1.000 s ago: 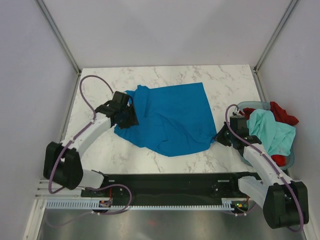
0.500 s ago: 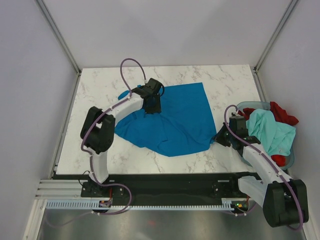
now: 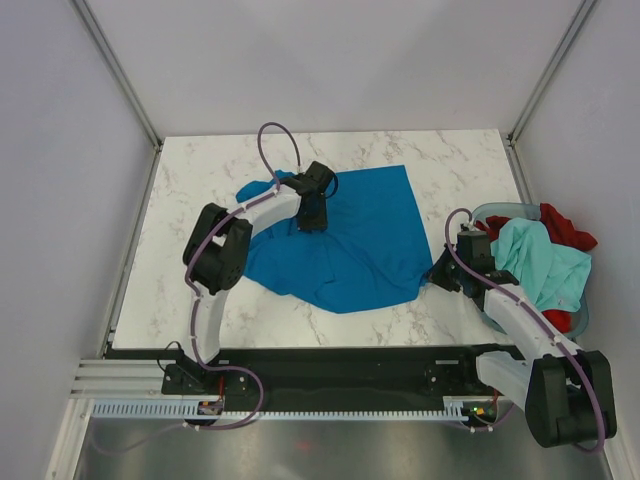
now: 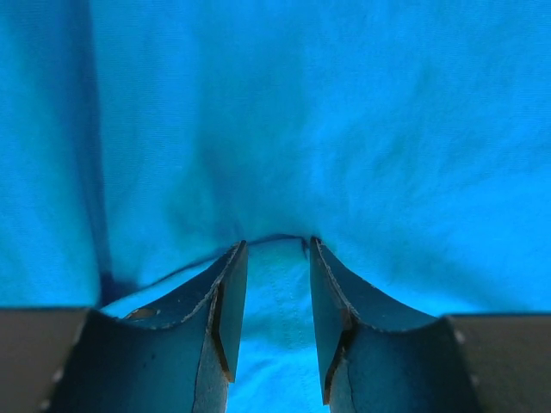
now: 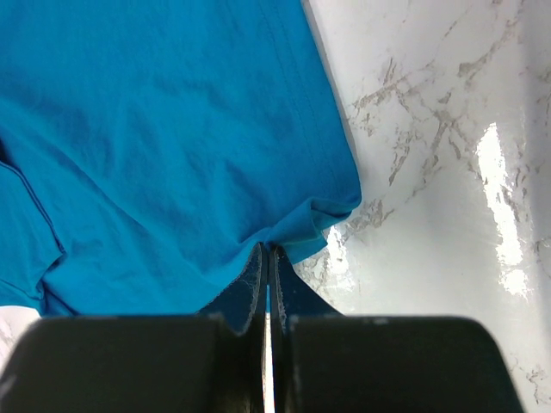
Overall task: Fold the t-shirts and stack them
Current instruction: Flatten the tshirt out
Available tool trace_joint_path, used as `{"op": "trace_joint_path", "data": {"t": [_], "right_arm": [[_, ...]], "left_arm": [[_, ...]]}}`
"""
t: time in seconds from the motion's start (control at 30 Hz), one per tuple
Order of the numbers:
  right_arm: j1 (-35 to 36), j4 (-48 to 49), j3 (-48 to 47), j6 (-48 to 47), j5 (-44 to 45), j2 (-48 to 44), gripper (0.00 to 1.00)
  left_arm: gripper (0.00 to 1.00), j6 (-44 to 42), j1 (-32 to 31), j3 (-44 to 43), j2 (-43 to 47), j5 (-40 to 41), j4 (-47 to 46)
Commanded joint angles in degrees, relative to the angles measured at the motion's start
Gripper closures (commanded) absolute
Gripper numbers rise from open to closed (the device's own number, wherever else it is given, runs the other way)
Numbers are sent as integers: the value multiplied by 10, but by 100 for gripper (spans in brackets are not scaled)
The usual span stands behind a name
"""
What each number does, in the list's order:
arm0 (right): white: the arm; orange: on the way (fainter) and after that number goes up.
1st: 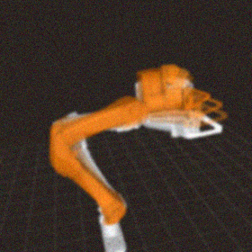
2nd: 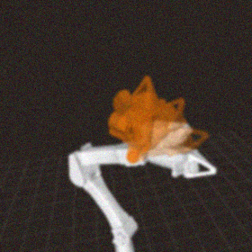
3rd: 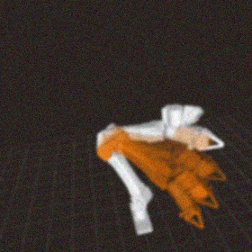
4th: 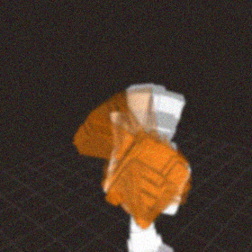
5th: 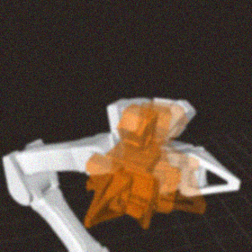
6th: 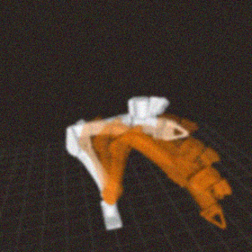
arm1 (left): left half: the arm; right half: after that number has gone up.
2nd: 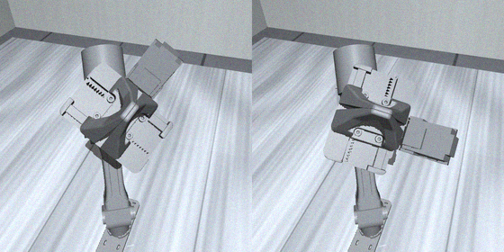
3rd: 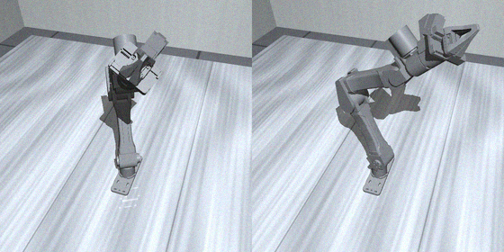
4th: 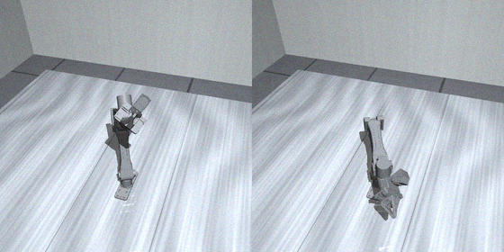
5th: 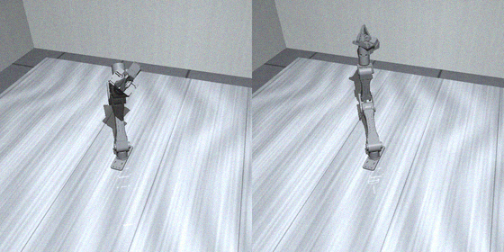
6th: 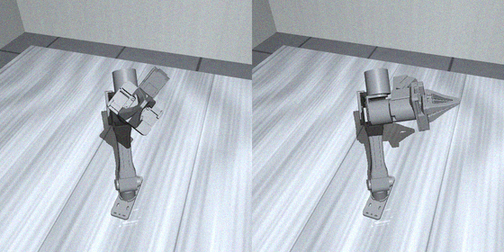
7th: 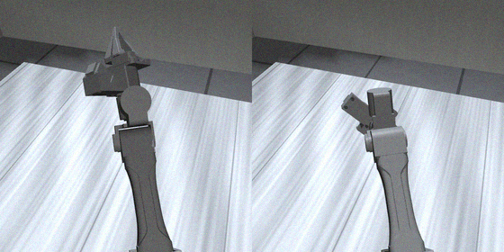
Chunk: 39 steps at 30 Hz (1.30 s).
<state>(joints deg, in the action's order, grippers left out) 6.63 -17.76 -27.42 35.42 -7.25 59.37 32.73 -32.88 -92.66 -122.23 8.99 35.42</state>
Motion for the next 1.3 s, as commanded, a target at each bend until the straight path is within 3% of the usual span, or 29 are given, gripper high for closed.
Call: {"op": "trace_joint_path", "data": {"t": [0.0,0.13,0.43,0.57,0.63,0.87,1.13,1.23,1.27], "right_arm": [[2,24,-1,-9,1,5,100],[2,23,-1,-8,3,4,100],[3,19,-7,-4,5,1,100],[4,18,-13,-1,7,0,100],[3,17,-17,0,10,2,100],[2,4,-31,-1,32,32,100],[3,-54,-56,-22,69,59,100],[3,-84,-69,-29,93,61,92],[3,-90,-71,-28,94,61,80]], "left_arm": [[58,19,-6,-26,-7,21,-5],[58,17,-9,-33,-17,21,-4],[73,8,-9,-23,-19,32,-4],[98,1,-9,-18,0,38,1],[98,-2,-9,-17,15,41,5],[98,8,-7,39,163,60,32],[98,29,-7,247,416,96,102],[98,57,-7,300,487,171,173],[98,72,-7,310,533,183,211]]}}
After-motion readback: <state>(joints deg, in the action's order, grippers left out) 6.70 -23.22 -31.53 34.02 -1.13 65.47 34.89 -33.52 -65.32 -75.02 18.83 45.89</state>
